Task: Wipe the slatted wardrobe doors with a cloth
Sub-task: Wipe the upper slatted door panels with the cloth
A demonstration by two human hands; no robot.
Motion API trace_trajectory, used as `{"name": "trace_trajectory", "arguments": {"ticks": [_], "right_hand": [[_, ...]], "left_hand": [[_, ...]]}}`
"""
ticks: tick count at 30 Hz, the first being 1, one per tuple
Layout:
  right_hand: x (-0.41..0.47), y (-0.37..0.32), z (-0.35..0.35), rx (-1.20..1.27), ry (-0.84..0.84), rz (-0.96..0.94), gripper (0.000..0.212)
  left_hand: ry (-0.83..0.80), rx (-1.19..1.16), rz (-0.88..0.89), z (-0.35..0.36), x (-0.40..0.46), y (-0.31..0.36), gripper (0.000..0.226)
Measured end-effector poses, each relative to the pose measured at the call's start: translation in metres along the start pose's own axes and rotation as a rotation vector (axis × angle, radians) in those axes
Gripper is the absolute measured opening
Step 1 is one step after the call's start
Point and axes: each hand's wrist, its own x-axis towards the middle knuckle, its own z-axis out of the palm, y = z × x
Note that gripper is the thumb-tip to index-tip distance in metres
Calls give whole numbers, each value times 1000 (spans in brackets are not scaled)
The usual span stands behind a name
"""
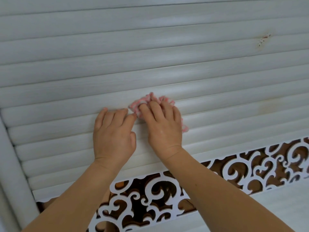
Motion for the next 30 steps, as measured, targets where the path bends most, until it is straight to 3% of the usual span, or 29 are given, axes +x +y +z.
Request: {"name": "trace_trajectory", "arguments": {"ticks": [5,13,16,18,20,25,30], "right_hand": [[-1,42,-10,-67,-22,-60,41],[-10,148,-49,-91,-169,263,46],[-7,158,-55,-63,-223,477,52],[-6,149,-53,-53,-159,538,49],[-7,131,-47,-16,-116,483,45],[-17,81,-26,56,-202,37,50],[-19,114,-30,17,-215,-48,52]], "left_hand": [[-24,33,23,0,-1,-3,42],[-47,21,-79,2,1,10,45],[-65,18,-56,3,4,20,46],[-75,5,-31,5,8,30,46],[-88,-12,-16,8,13,40,47],[-112,-34,19,14,25,60,49],[-118,-28,26,16,30,68,51]]}}
